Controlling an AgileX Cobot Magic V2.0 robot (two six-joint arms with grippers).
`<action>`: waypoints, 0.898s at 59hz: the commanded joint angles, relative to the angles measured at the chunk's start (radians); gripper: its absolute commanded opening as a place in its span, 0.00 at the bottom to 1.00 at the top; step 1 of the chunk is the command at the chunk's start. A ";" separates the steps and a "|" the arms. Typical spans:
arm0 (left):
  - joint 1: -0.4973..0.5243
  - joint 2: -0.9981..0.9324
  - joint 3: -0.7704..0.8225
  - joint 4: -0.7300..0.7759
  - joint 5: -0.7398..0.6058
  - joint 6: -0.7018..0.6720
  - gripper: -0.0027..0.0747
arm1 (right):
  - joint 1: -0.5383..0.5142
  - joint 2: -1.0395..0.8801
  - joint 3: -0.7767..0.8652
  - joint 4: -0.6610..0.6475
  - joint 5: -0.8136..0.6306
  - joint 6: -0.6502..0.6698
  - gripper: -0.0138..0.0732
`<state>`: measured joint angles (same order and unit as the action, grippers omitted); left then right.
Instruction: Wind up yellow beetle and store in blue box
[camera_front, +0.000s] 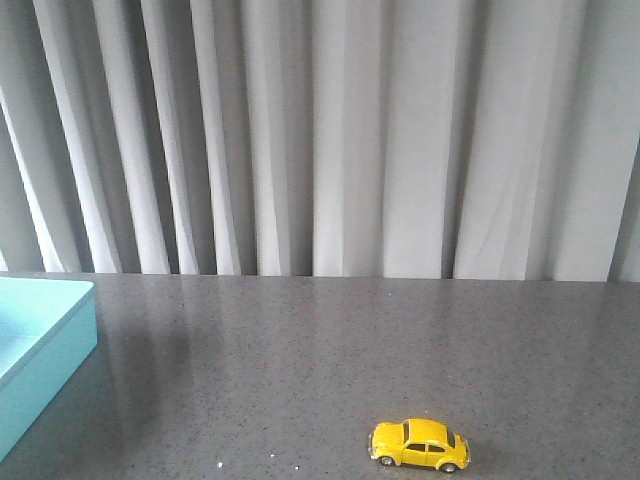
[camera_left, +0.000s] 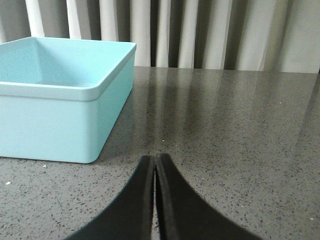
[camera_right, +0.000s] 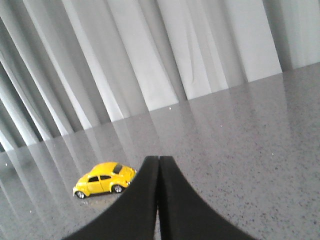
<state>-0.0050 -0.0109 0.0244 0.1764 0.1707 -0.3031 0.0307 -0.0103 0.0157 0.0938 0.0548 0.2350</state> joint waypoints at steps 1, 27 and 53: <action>-0.007 -0.006 -0.015 0.002 -0.069 -0.009 0.03 | -0.003 -0.001 -0.097 -0.014 -0.018 -0.024 0.15; -0.007 -0.006 -0.015 0.002 -0.069 -0.009 0.03 | -0.003 0.339 -0.553 0.027 0.330 -0.235 0.21; -0.007 -0.006 -0.015 0.002 -0.069 -0.009 0.03 | -0.003 0.467 -0.604 0.129 0.259 -0.403 0.94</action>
<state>-0.0050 -0.0109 0.0244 0.1764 0.1707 -0.3031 0.0307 0.4446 -0.5546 0.2109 0.4453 -0.1423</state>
